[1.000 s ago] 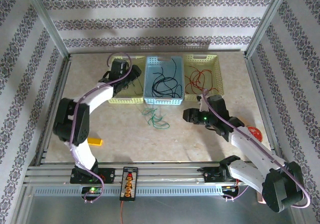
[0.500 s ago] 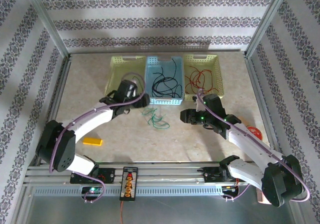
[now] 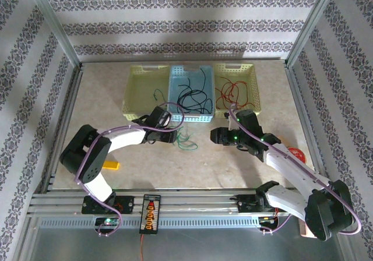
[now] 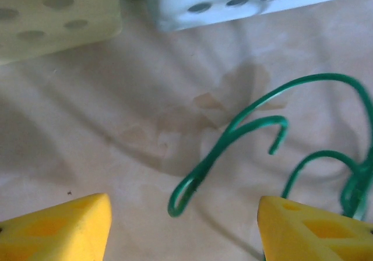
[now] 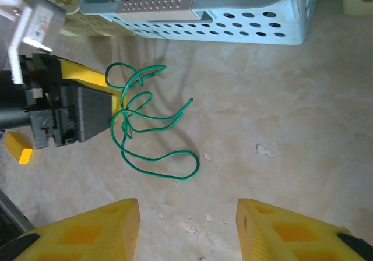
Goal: Untangle the cables
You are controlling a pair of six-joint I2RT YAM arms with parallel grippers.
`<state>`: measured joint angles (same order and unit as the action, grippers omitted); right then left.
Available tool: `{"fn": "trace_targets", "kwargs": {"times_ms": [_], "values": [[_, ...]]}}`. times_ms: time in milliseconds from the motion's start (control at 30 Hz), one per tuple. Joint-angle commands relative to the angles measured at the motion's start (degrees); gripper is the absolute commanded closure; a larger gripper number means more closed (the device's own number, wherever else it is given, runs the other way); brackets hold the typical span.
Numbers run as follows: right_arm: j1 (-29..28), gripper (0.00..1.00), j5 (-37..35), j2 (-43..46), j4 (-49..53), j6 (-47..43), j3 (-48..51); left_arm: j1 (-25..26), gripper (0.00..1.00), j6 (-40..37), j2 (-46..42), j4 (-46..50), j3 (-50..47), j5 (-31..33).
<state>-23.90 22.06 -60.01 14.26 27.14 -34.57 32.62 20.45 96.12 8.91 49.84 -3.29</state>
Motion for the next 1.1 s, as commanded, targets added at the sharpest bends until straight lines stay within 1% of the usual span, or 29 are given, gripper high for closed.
{"fn": "trace_targets", "kwargs": {"times_ms": [0,167,267,367,433,533,667,767,900,1067], "values": [[-0.53,0.53,-0.81,0.95,1.07,-0.77,-1.37,0.18,0.37,-2.70,-0.38,-7.16,-0.63,3.58],[-0.58,0.53,-0.16,0.50,1.12,-1.10,-1.63,0.16,0.45,-3.13,0.00,-11.99,-2.02,4.35],[-0.62,0.53,0.13,0.33,1.35,-1.25,-1.73,0.23,0.53,-3.66,1.02,-13.31,-2.06,3.16],[-0.62,0.53,0.85,0.42,1.33,-1.47,-1.82,0.16,0.67,-3.57,2.27,-13.56,-2.02,1.56],[-0.95,0.53,1.67,0.42,1.24,-1.94,-1.91,0.16,0.81,-3.15,2.34,-14.03,-2.62,0.19],[-2.80,0.52,2.87,-0.34,1.29,-3.49,-2.63,0.57,0.94,-2.11,0.92,-15.23,-4.23,-1.97],[-6.39,0.52,3.60,-4.23,1.82,-6.09,-5.23,3.18,0.98,-0.57,-2.87,-14.23,-5.67,-1.43],[-8.79,0.52,2.91,-8.99,1.49,-7.60,-7.65,4.91,0.99,3.30,-6.08,-15.42,-7.02,-2.61],[-10.68,0.53,3.84,-16.64,0.01,-8.26,-11.75,6.46,1.00,9.84,-10.49,-19.33,-9.82,-3.77],[-11.68,0.53,3.78,-24.33,-1.02,-7.62,-15.16,7.37,1.00,11.72,-14.73,-18.94,-10.85,-2.38]]}}
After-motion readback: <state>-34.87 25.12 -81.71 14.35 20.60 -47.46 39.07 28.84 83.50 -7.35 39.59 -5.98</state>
